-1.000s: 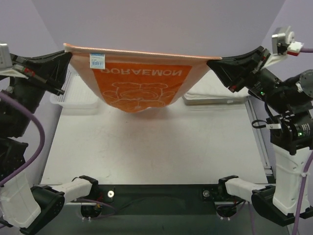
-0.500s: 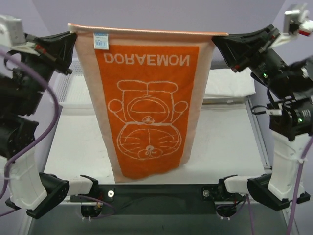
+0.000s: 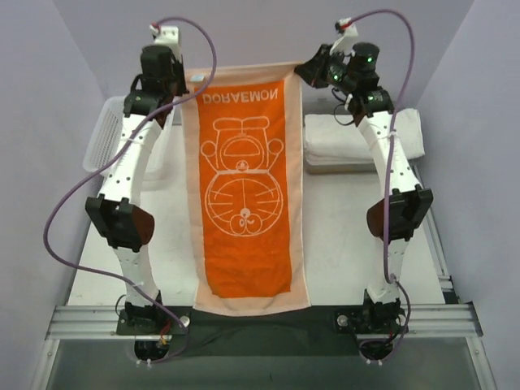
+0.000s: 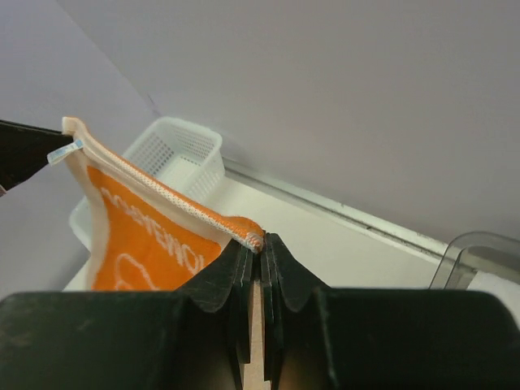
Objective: Fold and stack the towels
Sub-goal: Flatten out the crumpled towel, then fold the towel
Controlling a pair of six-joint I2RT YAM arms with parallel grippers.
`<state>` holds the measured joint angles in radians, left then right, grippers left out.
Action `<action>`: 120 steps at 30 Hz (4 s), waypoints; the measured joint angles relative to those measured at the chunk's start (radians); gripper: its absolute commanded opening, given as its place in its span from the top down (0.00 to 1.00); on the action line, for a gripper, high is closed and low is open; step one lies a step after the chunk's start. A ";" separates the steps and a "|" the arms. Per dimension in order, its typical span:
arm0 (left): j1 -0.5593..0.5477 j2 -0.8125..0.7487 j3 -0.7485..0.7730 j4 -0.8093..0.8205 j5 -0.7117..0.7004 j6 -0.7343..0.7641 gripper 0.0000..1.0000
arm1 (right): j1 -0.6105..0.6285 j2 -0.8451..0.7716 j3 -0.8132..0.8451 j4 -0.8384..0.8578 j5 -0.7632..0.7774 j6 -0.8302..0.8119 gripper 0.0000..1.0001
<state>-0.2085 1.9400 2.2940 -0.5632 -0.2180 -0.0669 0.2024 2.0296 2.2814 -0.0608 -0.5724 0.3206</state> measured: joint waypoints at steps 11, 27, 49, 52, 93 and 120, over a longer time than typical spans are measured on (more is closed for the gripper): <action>0.021 0.194 -0.097 0.103 0.003 -0.012 1.00 | -0.008 0.152 -0.087 0.163 -0.023 -0.039 1.00; 0.029 -0.139 -0.864 0.325 0.127 -0.137 1.00 | -0.027 -0.052 -0.717 0.208 -0.129 -0.095 1.00; -0.074 -0.633 -1.450 0.266 0.297 -0.389 1.00 | -0.034 -0.498 -1.265 0.031 -0.061 -0.077 1.00; -0.077 -0.600 -1.521 0.262 0.296 -0.425 1.00 | -0.032 -0.457 -1.324 0.005 -0.059 -0.048 1.00; -0.156 -0.450 -1.412 0.178 0.257 -0.489 0.14 | 0.020 -0.347 -1.256 -0.089 0.032 -0.172 0.29; -0.157 -0.718 -1.754 0.219 0.414 -0.549 0.27 | 0.054 -0.469 -1.453 -0.027 -0.060 -0.234 0.41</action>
<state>-0.3656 1.2221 0.5396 -0.3439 0.1959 -0.6163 0.2562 1.5608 0.8284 -0.0883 -0.6323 0.0864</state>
